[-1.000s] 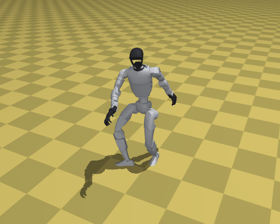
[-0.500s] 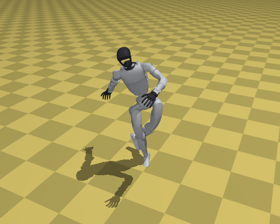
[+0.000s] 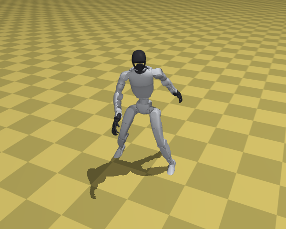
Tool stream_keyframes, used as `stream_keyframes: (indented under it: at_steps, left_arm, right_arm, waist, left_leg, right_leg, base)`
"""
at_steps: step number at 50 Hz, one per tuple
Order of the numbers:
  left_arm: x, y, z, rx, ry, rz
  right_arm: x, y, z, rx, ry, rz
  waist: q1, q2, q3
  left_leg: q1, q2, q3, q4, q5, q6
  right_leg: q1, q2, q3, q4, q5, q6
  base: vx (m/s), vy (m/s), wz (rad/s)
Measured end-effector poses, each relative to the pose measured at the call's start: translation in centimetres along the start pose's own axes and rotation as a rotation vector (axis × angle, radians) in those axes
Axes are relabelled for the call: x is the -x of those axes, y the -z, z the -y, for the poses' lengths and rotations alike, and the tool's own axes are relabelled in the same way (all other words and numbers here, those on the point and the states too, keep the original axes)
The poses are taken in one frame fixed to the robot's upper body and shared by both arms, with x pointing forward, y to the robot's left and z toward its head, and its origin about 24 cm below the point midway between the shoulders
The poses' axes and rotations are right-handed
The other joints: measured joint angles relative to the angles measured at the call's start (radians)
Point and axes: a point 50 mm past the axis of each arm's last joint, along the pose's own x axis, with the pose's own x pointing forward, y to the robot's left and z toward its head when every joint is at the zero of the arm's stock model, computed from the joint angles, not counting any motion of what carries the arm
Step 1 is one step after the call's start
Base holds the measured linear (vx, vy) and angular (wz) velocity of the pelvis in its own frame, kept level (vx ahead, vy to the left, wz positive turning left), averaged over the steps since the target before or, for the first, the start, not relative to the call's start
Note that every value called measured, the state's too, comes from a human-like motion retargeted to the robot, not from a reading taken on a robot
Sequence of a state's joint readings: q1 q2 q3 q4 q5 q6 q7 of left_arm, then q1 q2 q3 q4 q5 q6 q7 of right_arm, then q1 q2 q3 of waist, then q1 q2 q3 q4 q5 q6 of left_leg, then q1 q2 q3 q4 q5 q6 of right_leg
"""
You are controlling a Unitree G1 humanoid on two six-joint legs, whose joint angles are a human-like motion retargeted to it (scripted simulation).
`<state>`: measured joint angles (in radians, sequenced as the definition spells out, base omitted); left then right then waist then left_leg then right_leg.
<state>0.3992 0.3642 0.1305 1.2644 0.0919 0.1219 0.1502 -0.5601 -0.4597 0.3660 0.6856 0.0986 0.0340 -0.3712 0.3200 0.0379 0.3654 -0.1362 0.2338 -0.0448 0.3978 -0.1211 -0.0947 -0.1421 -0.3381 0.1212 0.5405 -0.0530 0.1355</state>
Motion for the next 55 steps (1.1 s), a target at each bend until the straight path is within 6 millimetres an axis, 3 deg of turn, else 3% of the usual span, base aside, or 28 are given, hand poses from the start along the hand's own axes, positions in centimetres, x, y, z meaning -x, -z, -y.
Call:
stream_keyframes:
  at_steps: [2,5,8,12,15,17,18,20,23,25,27,30,32,33,35,37,38,40,44,47,49,52,55]
  left_arm:
    - [0.0,0.6,0.4,0.017,0.018,-0.045]
    - [0.0,-0.9,0.7,-0.011,0.030,-0.054]
    - [0.1,-6.2,-0.5,-0.142,0.022,0.080]
    - [3.0,-17.3,-4.2,-0.264,-0.065,0.450]
    - [8.4,-25.1,-8.9,-0.334,-0.208,0.779]
    - [14.2,-29.7,-13.0,-0.276,-0.412,1.012]
    - [16.8,-31.1,-14.3,-0.288,-0.494,1.114]
    - [21.7,-33.0,-15.8,-0.275,-0.642,1.307]
    - [27.1,-34.6,-15.4,-0.187,-0.708,1.541]
    - [30.1,-35.3,-14.6,-0.075,-0.690,1.658]
    - [30.9,-34.9,-13.1,-0.088,-0.648,1.734]
    - [31.1,-34.2,-10.6,0.022,-0.580,1.796]
    - [30.0,-33.6,-9.0,0.017,-0.557,1.780]
    - [29.1,-33.3,-8.7,0.026,-0.548,1.750]
    - [25.6,-31.9,-8.2,0.020,-0.521,1.625]
    - [21.3,-30.3,-6.9,0.030,-0.469,1.451]
    - [18.8,-29.0,-5.8,0.007,-0.431,1.354]
    - [13.9,-25.8,-2.9,-0.072,-0.344,1.166]
    - [7.3,-19.1,2.8,-0.344,-0.167,0.863]
    - [4.5,-14.1,4.7,-0.431,-0.059,0.677]
    - [3.5,-11.5,5.0,-0.375,0.001,0.578]
    - [2.5,-8.2,4.4,-0.269,0.031,0.474]
    - [2.0,-6.2,3.7,-0.248,-0.004,0.430]
  right_arm:
    - [-0.2,0.1,0.1,-0.004,-0.022,-0.017]
    - [-0.5,0.5,0.3,0.000,-0.043,-0.062]
    - [-0.2,2.4,0.0,0.023,-0.055,-0.157]
    - [0.7,5.4,0.6,0.047,-0.051,-0.266]
    - [2.0,8.2,2.1,0.099,-0.101,-0.326]
    - [2.4,8.5,2.8,-0.112,0.051,-0.346]
    - [3.2,9.2,3.0,-0.186,0.034,-0.347]
    - [5.3,11.5,5.1,-0.159,0.143,-0.373]
    - [9.3,15.1,8.0,-0.030,0.179,-0.445]
    - [12.5,17.6,10.0,0.096,0.192,-0.539]
    - [17.7,20.4,11.7,0.174,0.177,-0.665]
    - [23.8,23.6,11.7,0.155,0.094,-0.906]
    - [27.0,24.8,11.3,0.072,0.097,-1.014]
    - [27.1,24.9,11.6,0.075,0.101,-1.022]
    - [26.9,25.0,12.4,0.131,0.178,-1.010]
    - [23.5,24.7,12.3,0.216,0.125,-0.978]
    - [21.8,24.3,12.3,0.284,0.111,-0.947]
    - [17.3,23.0,12.0,0.438,0.066,-0.855]
    - [9.2,18.2,9.3,0.666,-0.036,-0.592]
    - [4.1,12.7,6.5,0.720,-0.063,-0.346]
    - [1.7,8.5,5.1,0.681,-0.062,-0.175]
    - [0.0,2.7,3.8,0.565,-0.037,0.060]
    - [-0.4,-2.3,3.3,0.418,0.000,0.249]
  waist:
    - [0.012,0.017,0.011]
    - [0.038,0.030,0.046]
    - [0.046,0.029,0.080]
    - [0.000,0.047,0.109]
    - [-0.115,0.061,0.135]
    - [-0.214,0.061,0.125]
    - [-0.269,0.074,0.114]
    - [-0.382,0.121,0.098]
    - [-0.517,0.198,0.084]
    - [-0.520,0.223,0.072]
    - [-0.499,0.232,0.036]
    - [-0.486,0.129,-0.005]
    - [-0.491,0.068,-0.036]
    - [-0.485,0.072,-0.048]
    - [-0.452,0.104,-0.042]
    - [-0.401,0.142,-0.051]
    - [-0.382,0.145,-0.049]
    - [-0.375,0.126,-0.049]
    - [-0.364,0.123,-0.040]
    - [-0.310,0.126,-0.053]
    - [-0.258,0.122,-0.057]
    - [-0.177,0.112,-0.067]
    - [-0.096,0.118,-0.070]
  left_leg:
    - [0.016,-0.007,0.118,0.069,-0.092,0.047]
    - [-0.010,-0.049,0.164,0.222,-0.243,0.091]
    - [-0.108,-0.102,0.219,0.406,-0.301,0.110]
    - [-0.179,-0.193,0.268,0.479,-0.333,0.112]
    - [-0.170,-0.289,0.242,0.449,-0.320,0.074]
    - [-0.173,-0.376,0.198,0.338,-0.270,0.060]
    - [-0.152,-0.405,0.170,0.285,-0.244,0.039]
    - [-0.076,-0.454,0.099,0.146,-0.156,-0.019]
    - [0.089,-0.510,-0.007,-0.130,0.104,-0.134]
    - [0.208,-0.551,-0.064,-0.362,0.321,-0.160]
    - [0.257,-0.597,0.074,-0.406,0.368,-0.167]
    - [0.300,-0.620,0.315,-0.258,0.360,-0.159]
    - [0.207,-0.514,0.517,0.145,0.260,-0.087]
    - [0.139,-0.402,0.589,0.365,0.212,-0.047]
    - [0.063,-0.180,0.612,0.685,0.172,-0.047]
    - [-0.067,-0.099,0.487,0.822,0.134,-0.014]
    - [-0.098,-0.098,0.411,0.844,0.102,-0.046]
    - [-0.121,-0.109,0.290,0.828,0.028,-0.088]
    - [-0.069,0.043,0.211,0.647,-0.076,-0.049]
    - [-0.043,0.131,0.181,0.410,-0.069,-0.044]
    - [-0.006,0.143,0.148,0.209,-0.008,-0.073]
    - [0.050,0.142,0.086,-0.065,0.072,-0.119]
    - [0.101,0.141,-0.006,-0.287,0.146,-0.158]
  right_leg:
    - [-0.082,-0.039,-0.050,0.126,0.053,-0.014]
    - [-0.239,-0.069,-0.118,0.286,-0.033,-0.066]
    - [-0.362,-0.032,-0.184,0.260,-0.055,-0.086]
    - [-0.424,0.047,-0.412,0.063,-0.021,-0.088]
    - [-0.425,0.111,-0.588,0.011,-0.037,-0.046]
    - [-0.442,0.192,-0.640,-0.095,0.048,-0.037]
    - [-0.435,0.226,-0.685,-0.118,0.083,-0.022]
    - [-0.385,0.301,-0.786,-0.190,0.168,0.023]
    - [-0.287,0.418,-0.860,-0.303,0.285,0.109]
    - [-0.233,0.478,-0.810,-0.355,0.341,0.126]
    - [-0.203,0.450,-0.767,-0.292,0.349,0.126]
    - [-0.045,0.364,-0.655,-0.421,0.353,0.126]
    - [0.001,0.259,-0.641,-0.437,0.198,0.088]
    - [-0.008,0.241,-0.647,-0.422,0.102,0.030]
    - [-0.071,0.204,-0.648,-0.185,-0.133,-0.089]
    - [-0.187,0.203,-0.574,-0.008,-0.228,-0.186]
    - [-0.240,0.180,-0.536,0.115,-0.262,-0.187]
    - [-0.314,0.116,-0.457,0.298,-0.312,-0.148]
    - [-0.269,0.087,-0.363,0.315,-0.351,-0.096]
    - [-0.246,0.100,-0.291,0.237,-0.306,-0.082]
    - [-0.221,0.101,-0.243,0.160,-0.257,-0.050]
    - [-0.188,0.077,-0.182,0.062,-0.181,0.017]
    - [-0.139,0.065,-0.122,-0.077,-0.095,0.074]
  base:
    - [0.03,1.11,-0.46]
    - [-0.06,1.03,-0.66]
    - [-0.15,0.91,-0.30]
    - [-0.13,0.82,0.30]
    - [0.01,0.71,1.54]
    - [0.07,0.69,2.02]
    - [0.22,0.71,2.26]
    - [0.37,0.74,2.40]
    - [0.52,0.78,1.94]
    - [0.55,0.86,0.55]
    - [0.58,1.00,0.33]
    - [0.69,0.56,1.05]
    - [0.61,0.64,1.36]
    - [0.52,0.61,0.61]
    - [0.46,0.58,-0.56]
    - [0.31,0.64,-1.59]
    - [0.31,0.67,-1.66]
    - [0.34,0.66,-1.27]
    - [0.28,0.60,-0.82]
    - [0.16,0.60,-1.09]
    - [0.12,0.66,-1.14]
    - [0.09,0.73,-1.00]
    - [0.00,0.79,-0.99]
